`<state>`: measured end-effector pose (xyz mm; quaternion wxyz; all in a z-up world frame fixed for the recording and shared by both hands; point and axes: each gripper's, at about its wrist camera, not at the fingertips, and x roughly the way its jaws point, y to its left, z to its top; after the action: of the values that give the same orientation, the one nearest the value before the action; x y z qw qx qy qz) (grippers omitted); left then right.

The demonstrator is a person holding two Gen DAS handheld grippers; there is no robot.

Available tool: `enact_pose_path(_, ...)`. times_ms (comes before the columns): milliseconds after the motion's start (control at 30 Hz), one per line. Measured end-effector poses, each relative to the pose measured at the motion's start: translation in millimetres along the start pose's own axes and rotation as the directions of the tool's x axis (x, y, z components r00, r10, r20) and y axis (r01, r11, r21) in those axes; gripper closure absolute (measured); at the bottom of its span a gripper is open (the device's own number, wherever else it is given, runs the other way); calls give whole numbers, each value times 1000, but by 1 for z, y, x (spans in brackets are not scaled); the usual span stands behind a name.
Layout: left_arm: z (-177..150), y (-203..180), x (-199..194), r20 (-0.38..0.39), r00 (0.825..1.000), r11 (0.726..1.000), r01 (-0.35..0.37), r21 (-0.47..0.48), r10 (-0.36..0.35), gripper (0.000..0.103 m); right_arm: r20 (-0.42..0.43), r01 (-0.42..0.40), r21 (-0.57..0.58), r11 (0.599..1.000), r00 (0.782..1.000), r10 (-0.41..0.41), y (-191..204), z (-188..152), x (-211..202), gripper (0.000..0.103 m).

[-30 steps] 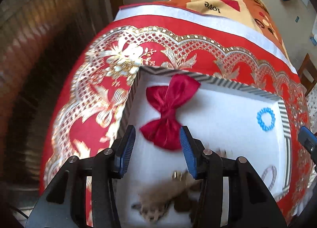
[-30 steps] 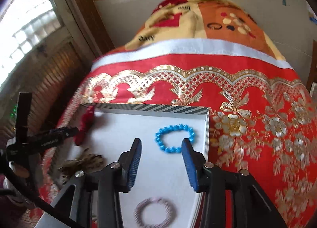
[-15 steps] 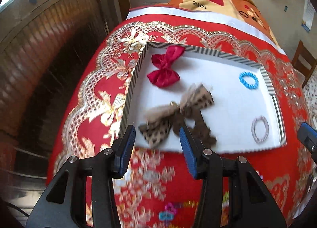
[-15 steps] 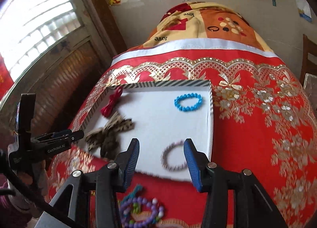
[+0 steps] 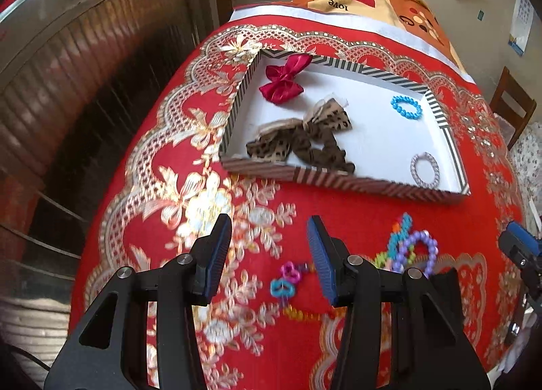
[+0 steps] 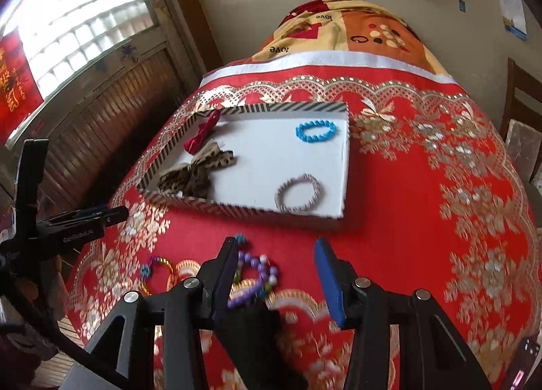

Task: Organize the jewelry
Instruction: 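Move both open tools back toward the remaining beaded bracelets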

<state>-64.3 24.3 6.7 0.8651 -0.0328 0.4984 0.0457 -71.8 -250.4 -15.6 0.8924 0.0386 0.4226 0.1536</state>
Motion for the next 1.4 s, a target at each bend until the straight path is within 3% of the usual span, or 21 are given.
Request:
enact_pose_path(367, -34, 20, -9, -49, 998, 999, 32, -44, -34, 57, -38, -3, -8, 1000, 999, 3, 1, -28, -8, 59)
enact_pose_path(667, -63, 29, 8, -145, 987, 997, 68, -43, -73, 57, -72, -46, -21, 999, 996, 44, 12, -35, 4, 59)
enact_pose_path(867, -65, 22, 22, -185, 977, 994, 98, -50, -105, 57, -87, -63, -66, 996, 995, 57, 22, -29, 22, 59)
enact_pose_path(1067, -61, 16, 39, -221, 966, 989, 121, -81, -136, 57, -121, -60, -140, 988, 992, 43, 30, -17, 48, 69)
enact_pose_path(1400, -51, 7, 53, -220, 967, 991, 110, -79, -125, 57, -190, -67, -260, 963, 982, 17, 33, -8, 88, 76)
